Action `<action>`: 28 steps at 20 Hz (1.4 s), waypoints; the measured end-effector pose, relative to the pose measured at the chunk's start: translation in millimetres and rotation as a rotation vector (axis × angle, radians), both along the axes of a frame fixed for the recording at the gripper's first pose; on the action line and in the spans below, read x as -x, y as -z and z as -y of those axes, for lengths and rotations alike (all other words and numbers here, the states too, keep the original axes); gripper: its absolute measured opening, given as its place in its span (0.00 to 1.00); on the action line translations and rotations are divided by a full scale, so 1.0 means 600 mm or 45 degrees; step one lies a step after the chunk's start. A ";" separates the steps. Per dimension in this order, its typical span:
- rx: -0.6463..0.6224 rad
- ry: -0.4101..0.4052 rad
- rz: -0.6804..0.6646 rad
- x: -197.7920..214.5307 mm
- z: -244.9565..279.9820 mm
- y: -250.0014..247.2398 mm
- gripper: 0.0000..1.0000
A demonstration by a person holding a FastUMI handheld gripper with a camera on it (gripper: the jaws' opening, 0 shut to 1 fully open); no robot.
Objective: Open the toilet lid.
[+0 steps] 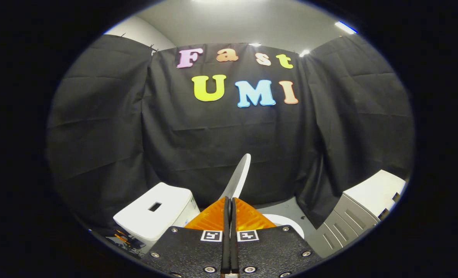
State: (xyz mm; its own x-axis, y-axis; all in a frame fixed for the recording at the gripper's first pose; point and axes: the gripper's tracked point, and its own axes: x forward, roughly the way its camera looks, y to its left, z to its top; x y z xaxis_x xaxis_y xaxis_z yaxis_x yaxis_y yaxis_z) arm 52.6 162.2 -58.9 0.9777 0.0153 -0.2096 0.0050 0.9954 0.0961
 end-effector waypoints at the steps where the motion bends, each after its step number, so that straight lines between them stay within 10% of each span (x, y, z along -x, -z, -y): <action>1: 0.017 -0.010 0.004 -0.002 -0.011 -0.005 0.00; 28: 0.117 -0.309 0.132 -0.042 -0.342 -0.055 0.00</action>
State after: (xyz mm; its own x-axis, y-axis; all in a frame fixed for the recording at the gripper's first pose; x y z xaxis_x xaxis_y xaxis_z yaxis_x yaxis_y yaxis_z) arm 77.8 367.5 -25.8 0.9641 0.2369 -0.1202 -0.2394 0.9709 -0.0071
